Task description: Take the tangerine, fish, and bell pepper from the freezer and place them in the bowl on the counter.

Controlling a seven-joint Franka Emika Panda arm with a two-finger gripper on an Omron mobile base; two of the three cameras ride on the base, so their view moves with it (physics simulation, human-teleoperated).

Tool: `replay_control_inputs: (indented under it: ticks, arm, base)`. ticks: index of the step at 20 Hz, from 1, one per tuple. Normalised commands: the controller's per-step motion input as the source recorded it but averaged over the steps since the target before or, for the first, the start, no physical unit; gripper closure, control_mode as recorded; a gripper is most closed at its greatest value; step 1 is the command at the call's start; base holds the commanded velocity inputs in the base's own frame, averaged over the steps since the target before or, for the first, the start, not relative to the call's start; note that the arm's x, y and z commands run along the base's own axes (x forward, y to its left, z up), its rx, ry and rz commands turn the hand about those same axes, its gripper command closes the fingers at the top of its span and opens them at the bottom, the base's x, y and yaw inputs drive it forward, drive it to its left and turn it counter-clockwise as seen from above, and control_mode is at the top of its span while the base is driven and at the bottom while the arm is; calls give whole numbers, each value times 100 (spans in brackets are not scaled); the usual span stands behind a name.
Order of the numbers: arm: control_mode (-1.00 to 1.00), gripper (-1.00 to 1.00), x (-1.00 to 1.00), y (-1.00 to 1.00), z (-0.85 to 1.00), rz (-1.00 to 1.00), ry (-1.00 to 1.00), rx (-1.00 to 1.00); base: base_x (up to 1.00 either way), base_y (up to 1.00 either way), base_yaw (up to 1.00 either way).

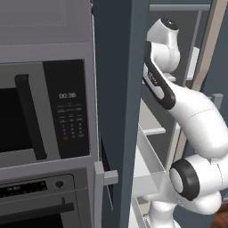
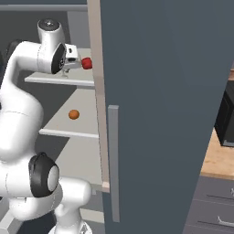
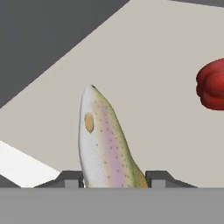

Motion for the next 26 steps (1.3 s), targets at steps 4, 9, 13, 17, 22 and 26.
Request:
replay_control_inputs:
  ticks: [4, 9, 13, 17, 22, 26]
  arm:
    - [-100, 100, -62, -15, 0, -14, -4, 0]
    - [-100, 100, -96, -41, 8, -20, 1, 0]
    - [-100, 100, -99, -46, 0, -23, 2, 2]
    - [-100, 100, -72, -32, 0, -10, 1, 2]
    - [-100, 100, -66, -4, 0, -1, 0, 2]
    - [-100, 100, -57, 0, 0, -4, 1, 2]
  base:
    - [0, 0, 0]
    - [0, 0, 0]
    - [0, 0, 0]
    - [0, 0, 0]
    - [0, 0, 0]
    - [0, 0, 0]
